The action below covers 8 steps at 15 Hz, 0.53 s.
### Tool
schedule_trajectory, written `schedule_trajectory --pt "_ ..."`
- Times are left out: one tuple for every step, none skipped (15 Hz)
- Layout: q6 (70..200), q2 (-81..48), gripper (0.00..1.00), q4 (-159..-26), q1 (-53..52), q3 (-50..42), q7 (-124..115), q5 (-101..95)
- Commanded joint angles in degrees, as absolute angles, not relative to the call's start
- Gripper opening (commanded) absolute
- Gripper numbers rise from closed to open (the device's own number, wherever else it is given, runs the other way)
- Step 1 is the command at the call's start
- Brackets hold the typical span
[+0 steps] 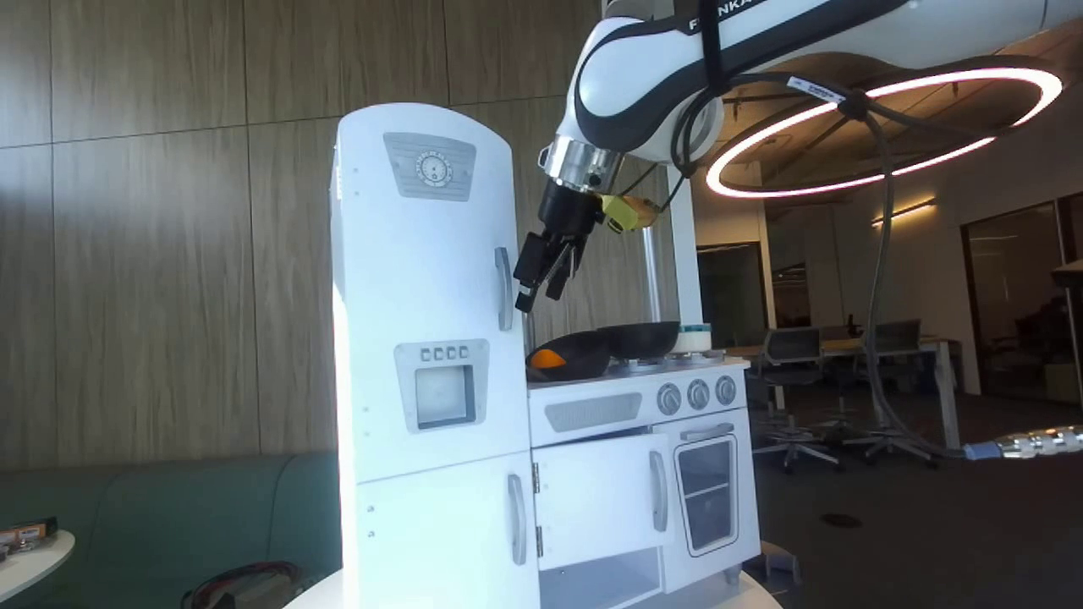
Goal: Open the upper cabinet door then open the middle cabinet door and remove the black bowl from the cabinet, place the bowl in the sink.
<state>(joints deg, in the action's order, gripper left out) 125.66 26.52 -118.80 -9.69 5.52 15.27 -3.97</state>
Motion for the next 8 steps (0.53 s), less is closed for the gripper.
schedule_trajectory --pt "130.25 24.18 1.0 -116.28 -10.84 6.81 16.16 -4.58" --pt "131.93 24.21 1.0 -116.58 -10.93 7.28 16.27 -5.12" --pt "133.84 24.06 1.0 -116.75 -10.92 7.56 16.41 -5.72" --pt "134.33 23.79 1.0 -116.5 -11.23 7.45 16.84 -5.36" --pt "136.26 23.38 1.0 -116.64 -11.18 7.47 17.57 -5.99" --pt "137.06 22.92 1.0 -116.49 -10.94 7.62 17.5 -6.75" --pt "137.55 22.57 1.0 -116.36 -10.8 7.64 17.32 -7.2" --pt "137.46 22.16 1.0 -116.17 -10.73 7.55 17.27 -7.42"
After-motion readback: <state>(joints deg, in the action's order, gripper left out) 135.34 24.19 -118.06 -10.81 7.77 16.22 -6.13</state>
